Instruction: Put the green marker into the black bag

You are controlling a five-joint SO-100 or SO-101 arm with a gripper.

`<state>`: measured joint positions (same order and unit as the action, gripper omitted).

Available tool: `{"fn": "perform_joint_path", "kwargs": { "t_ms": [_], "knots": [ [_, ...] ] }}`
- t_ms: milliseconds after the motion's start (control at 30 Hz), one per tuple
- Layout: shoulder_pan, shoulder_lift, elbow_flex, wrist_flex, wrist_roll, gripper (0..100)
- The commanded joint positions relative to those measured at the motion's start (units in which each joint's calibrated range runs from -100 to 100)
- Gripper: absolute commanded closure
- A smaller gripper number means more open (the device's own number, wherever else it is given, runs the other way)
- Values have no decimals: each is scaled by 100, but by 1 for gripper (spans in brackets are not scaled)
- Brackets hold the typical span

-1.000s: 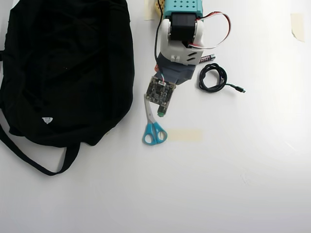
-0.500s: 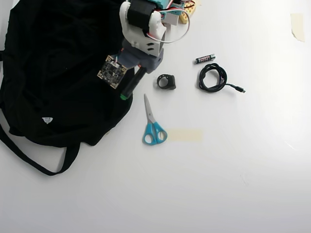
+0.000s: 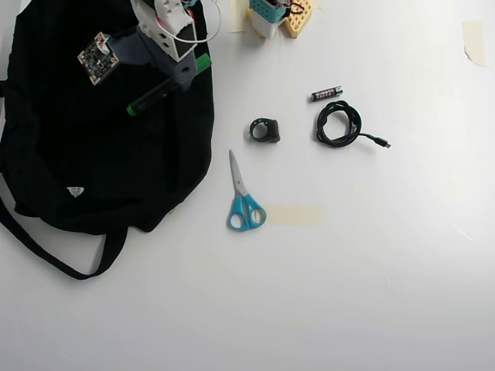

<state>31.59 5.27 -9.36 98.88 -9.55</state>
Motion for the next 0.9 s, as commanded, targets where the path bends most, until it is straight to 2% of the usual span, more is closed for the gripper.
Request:
{"fn": "perform_joint_path", "kwargs": {
  "t_ms": [0, 100, 200, 400, 533, 567, 633, 667, 800, 867],
  "knots": [
    [790, -195, -26, 17, 21, 98],
    [1597, -179, -98, -181, 111, 98],
    [2233, 319, -35, -1068, 268, 98],
    [2286, 1481, -116, -2188, 226, 97],
    [2286, 1539, -125, -2188, 210, 97],
    [2286, 1539, -125, -2188, 205, 93],
    [2263, 1489, -116, -2119, 205, 78],
    [2233, 1415, -98, -2093, 205, 75],
    [2091, 1116, -125, -1370, 189, 75],
    [1882, 352, -125, -999, 6, 75]
  ]
}}
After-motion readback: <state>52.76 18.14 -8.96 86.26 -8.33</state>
